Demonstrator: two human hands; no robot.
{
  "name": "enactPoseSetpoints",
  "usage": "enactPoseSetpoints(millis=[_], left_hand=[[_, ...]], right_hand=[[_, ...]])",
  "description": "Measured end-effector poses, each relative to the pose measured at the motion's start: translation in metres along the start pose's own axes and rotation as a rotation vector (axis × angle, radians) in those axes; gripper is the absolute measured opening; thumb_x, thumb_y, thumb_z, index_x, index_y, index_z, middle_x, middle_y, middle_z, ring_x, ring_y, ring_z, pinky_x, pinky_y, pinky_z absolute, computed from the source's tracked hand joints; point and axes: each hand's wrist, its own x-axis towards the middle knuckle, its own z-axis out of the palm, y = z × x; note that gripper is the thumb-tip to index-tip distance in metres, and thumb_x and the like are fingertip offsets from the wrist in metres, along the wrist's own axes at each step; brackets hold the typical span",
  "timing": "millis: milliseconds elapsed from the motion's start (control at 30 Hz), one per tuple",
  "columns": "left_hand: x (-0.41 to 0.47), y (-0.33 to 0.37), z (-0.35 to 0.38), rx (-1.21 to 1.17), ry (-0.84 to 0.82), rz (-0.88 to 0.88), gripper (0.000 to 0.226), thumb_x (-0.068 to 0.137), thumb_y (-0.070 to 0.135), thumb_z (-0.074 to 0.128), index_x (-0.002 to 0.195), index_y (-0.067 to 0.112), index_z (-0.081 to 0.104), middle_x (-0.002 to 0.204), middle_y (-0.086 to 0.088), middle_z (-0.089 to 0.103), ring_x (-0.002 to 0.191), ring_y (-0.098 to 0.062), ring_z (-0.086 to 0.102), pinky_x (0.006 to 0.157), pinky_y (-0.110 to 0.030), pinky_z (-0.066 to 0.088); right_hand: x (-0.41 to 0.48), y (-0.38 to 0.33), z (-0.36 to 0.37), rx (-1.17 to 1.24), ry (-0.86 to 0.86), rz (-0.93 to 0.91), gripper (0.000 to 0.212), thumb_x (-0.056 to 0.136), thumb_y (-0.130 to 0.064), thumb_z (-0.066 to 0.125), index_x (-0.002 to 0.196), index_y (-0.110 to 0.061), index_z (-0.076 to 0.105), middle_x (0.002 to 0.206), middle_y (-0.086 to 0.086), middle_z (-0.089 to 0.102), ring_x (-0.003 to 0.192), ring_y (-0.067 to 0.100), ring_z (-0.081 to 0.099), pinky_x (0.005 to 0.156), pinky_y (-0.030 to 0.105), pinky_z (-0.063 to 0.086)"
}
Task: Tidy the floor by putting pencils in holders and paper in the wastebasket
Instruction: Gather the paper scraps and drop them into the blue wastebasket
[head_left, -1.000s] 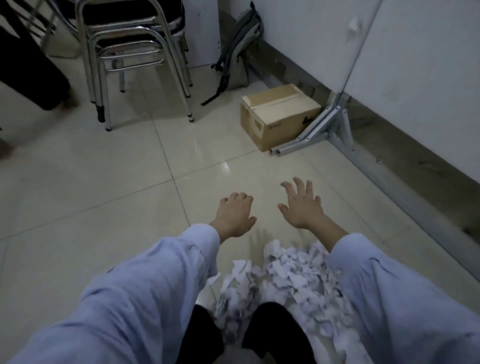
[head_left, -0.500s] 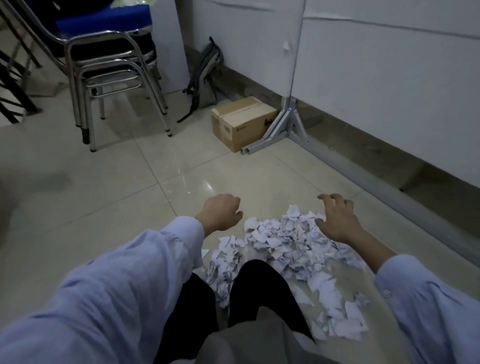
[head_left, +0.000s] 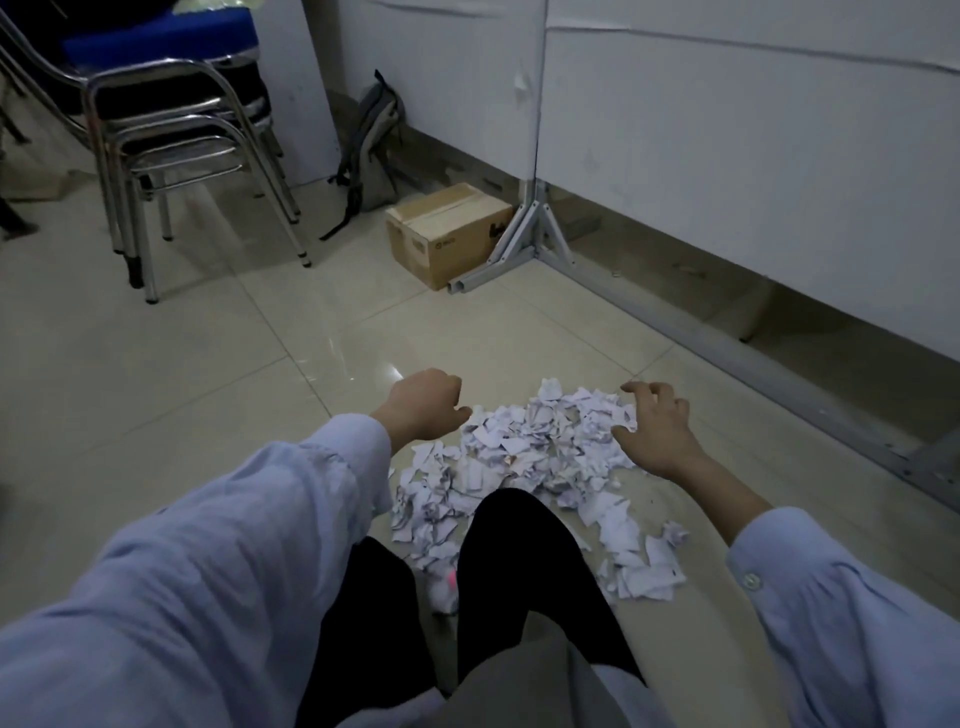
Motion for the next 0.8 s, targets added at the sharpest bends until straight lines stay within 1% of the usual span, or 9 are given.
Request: enactPoseSetpoints(millis=[100,267,333,400,467,533,633,733,800], left_hand=[[0.005,-0.007,0.006,-0.017,-0.026,-0.02,0.039,0.092,0.045,0.05,0.107,0.009,0.058,0.107,-0.012,0.061,0.095,-0.03,0.058,0.072,-0.036,0.047],[0.019,-0.035,0.038,-0.084,-0.148,-0.093,0.046,0.087,0.048,0.056,0.11,0.008,0.057,0.108,-0.014,0.063,0.097,-0.03,0.059,0.079,-0.037,0.05],[0.023,-0.047,0.057,-0.1,-0.205,-0.139,0.051,0.086,0.049,0.059,0.114,0.007,0.056,0.112,-0.015,0.063,0.1,-0.03,0.058,0.08,-0.034,0.048],[0.025,-0.058,0.077,-0.123,-0.266,-0.191,0.057,0.084,0.049,0.062,0.12,0.006,0.053,0.115,-0.015,0.062,0.103,-0.03,0.057,0.077,-0.031,0.044],[0.026,-0.07,0.097,-0.154,-0.323,-0.248,0.063,0.082,0.049,0.065,0.124,0.005,0.05,0.119,-0.015,0.06,0.105,-0.029,0.057,0.075,-0.03,0.041],[0.025,-0.08,0.11,-0.209,-0.379,-0.308,0.067,0.079,0.047,0.07,0.125,0.004,0.049,0.115,-0.015,0.061,0.097,-0.027,0.06,0.07,-0.028,0.045],[0.021,-0.091,0.133,-0.312,-0.417,-0.375,0.068,0.072,0.042,0.078,0.119,0.001,0.051,0.098,-0.015,0.066,0.071,-0.023,0.063,0.055,-0.025,0.049],[0.011,-0.099,0.162,-0.381,-0.413,-0.434,0.07,0.064,0.039,0.084,0.114,0.005,0.048,0.082,-0.007,0.061,0.06,-0.019,0.059,0.047,-0.025,0.048],[0.002,-0.102,0.179,-0.45,-0.412,-0.477,0.073,0.059,0.038,0.087,0.111,0.01,0.044,0.082,-0.004,0.056,0.059,-0.018,0.058,0.045,-0.025,0.048]], right_hand=[[-0.002,0.008,0.004,0.054,-0.039,0.044,0.053,0.091,-0.024,0.056,0.139,-0.014,0.035,0.141,0.018,0.025,0.124,0.044,0.031,0.101,0.047,0.031],[0.01,0.024,0.027,0.123,-0.111,0.126,0.055,0.092,-0.024,0.058,0.139,-0.012,0.034,0.142,0.019,0.025,0.119,0.043,0.041,0.102,0.046,0.037],[0.018,0.03,0.04,0.162,-0.145,0.158,0.055,0.092,-0.023,0.058,0.14,-0.012,0.033,0.141,0.019,0.025,0.109,0.038,0.047,0.095,0.041,0.04],[0.027,0.036,0.056,0.208,-0.162,0.186,0.054,0.092,-0.02,0.058,0.139,-0.013,0.034,0.141,0.018,0.027,0.098,0.037,0.051,0.083,0.035,0.041],[0.037,0.041,0.074,0.248,-0.148,0.21,0.053,0.091,-0.018,0.059,0.138,-0.013,0.036,0.14,0.018,0.03,0.105,0.037,0.052,0.078,0.032,0.039],[0.044,0.045,0.089,0.279,-0.127,0.221,0.053,0.09,-0.019,0.06,0.138,-0.013,0.036,0.14,0.017,0.033,0.113,0.033,0.049,0.082,0.033,0.039],[0.05,0.051,0.11,0.355,-0.135,0.27,0.053,0.09,-0.021,0.06,0.138,-0.013,0.037,0.14,0.016,0.038,0.119,0.033,0.048,0.087,0.042,0.045],[0.048,0.057,0.13,0.444,-0.18,0.362,0.052,0.091,-0.022,0.06,0.137,-0.016,0.037,0.139,0.015,0.042,0.108,0.03,0.051,0.083,0.045,0.05],[0.044,0.061,0.14,0.481,-0.206,0.394,0.051,0.092,-0.022,0.059,0.137,-0.018,0.036,0.14,0.015,0.042,0.097,0.026,0.053,0.078,0.043,0.05]])
